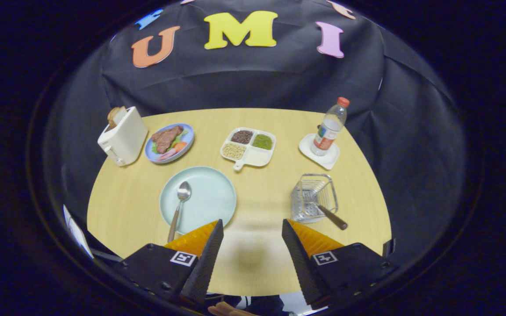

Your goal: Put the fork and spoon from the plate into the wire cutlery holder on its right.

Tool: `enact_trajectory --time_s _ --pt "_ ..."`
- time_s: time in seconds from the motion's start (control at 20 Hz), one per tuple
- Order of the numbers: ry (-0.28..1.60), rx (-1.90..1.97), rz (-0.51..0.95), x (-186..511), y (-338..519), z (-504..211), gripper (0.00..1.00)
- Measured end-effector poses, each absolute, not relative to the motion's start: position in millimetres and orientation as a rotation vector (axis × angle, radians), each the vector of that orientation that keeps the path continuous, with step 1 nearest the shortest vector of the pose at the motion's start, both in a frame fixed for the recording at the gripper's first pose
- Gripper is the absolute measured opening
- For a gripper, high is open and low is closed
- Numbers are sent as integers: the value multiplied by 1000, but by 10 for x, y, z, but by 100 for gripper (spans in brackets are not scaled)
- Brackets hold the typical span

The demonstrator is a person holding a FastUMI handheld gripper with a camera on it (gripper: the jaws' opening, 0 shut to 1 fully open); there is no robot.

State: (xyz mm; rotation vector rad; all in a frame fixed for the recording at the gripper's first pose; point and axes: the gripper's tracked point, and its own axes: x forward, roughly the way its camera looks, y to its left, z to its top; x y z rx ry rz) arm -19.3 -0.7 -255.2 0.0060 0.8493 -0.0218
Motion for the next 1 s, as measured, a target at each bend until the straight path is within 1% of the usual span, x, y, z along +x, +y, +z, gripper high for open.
enact_trajectory --time_s 0.2,0.4,0.65,1.0 --pt "926 1 30 -200 542 -2878 81" --pt "1048 36 43 -368 1014 -3303 80" --pt "1184 125 -3 -465 1336 -3724 81" --pt "1267 112 -87 -300 1480 -4151 81"
